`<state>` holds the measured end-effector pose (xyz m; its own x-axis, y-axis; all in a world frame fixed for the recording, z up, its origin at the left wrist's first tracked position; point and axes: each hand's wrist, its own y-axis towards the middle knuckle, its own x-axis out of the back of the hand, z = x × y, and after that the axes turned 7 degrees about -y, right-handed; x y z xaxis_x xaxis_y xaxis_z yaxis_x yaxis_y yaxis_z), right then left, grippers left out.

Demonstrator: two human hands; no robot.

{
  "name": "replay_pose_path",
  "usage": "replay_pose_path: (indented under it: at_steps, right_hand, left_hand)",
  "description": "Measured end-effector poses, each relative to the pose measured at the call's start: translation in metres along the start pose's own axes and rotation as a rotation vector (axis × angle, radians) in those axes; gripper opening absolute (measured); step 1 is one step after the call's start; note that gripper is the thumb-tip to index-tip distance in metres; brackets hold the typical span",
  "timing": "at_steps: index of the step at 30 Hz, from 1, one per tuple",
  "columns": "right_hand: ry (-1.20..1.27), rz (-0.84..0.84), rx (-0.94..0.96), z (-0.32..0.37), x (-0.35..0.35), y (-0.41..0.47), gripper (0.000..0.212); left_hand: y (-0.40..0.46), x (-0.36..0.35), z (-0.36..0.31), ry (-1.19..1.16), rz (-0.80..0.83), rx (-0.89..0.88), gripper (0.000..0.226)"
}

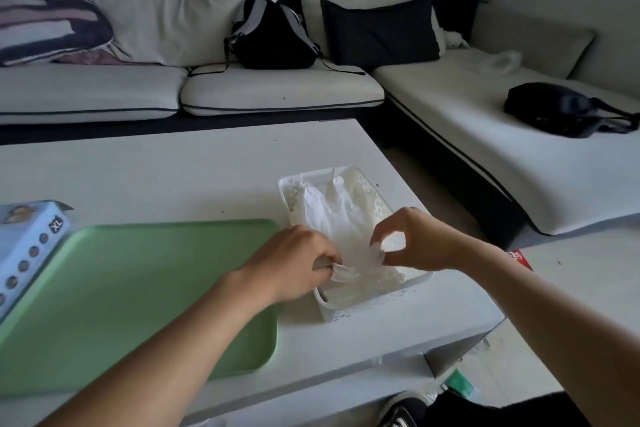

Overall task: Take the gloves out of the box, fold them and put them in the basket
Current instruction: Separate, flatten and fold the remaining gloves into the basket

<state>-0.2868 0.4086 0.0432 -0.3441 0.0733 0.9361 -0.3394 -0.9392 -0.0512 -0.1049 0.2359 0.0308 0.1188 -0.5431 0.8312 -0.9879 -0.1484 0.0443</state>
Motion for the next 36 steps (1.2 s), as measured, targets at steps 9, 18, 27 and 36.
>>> replay_pose_path:
  at_steps: [9,18,27,36]
  right_hand:
    - [0.142,0.010,-0.110,0.010,0.027,0.006,0.021]
    - [-0.308,0.398,-0.027,0.046,0.003,0.059,0.111]
    - [-0.480,0.528,-0.105,0.039,-0.007,0.078,0.151]
    - [-0.419,0.519,-0.195,0.060,-0.002,0.088,0.128]
  left_hand:
    - [0.009,0.022,-0.017,-0.051,-0.046,0.057,0.034]
    - [0.053,-0.002,-0.032,0.380,0.207,0.304,0.046]
    - [0.054,-0.001,-0.034,0.441,0.417,0.315,0.077]
    - [0.032,0.017,-0.016,0.294,0.261,0.233,0.077]
